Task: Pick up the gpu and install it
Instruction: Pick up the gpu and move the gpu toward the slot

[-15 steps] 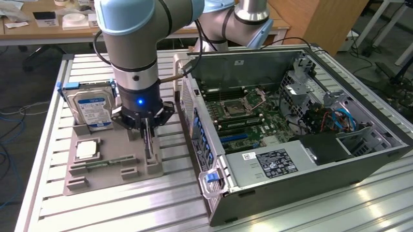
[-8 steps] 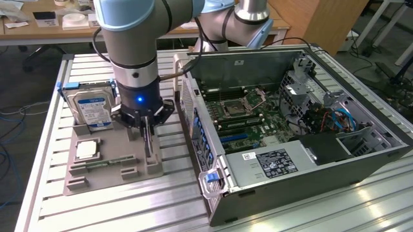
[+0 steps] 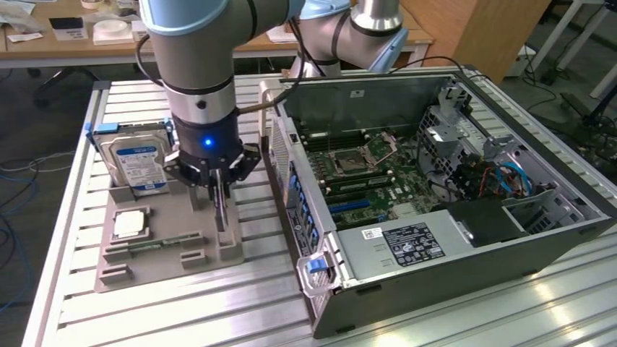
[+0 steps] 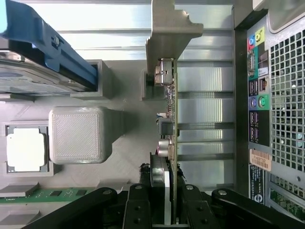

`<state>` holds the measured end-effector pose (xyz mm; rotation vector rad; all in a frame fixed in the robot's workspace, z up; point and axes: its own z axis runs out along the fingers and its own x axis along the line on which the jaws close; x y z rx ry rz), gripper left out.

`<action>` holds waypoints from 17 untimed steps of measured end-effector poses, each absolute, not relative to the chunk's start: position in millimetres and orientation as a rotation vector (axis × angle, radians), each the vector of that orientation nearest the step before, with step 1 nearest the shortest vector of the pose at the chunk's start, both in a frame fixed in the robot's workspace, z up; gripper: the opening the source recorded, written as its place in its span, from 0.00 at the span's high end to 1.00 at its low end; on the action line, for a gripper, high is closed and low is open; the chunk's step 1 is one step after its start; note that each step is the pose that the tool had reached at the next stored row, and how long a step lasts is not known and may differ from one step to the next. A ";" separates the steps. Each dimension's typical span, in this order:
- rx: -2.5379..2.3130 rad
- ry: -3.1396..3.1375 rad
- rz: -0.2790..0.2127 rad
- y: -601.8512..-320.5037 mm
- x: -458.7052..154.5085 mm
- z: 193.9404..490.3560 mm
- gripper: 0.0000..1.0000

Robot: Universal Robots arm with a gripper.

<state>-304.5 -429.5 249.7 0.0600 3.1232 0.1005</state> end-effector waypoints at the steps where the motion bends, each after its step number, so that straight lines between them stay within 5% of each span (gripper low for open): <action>1: 0.060 3.123 0.101 -429.5 -304.5 250.4 0.72; 17: 0.060 3.123 0.106 -429.8 -304.7 270.8 0.72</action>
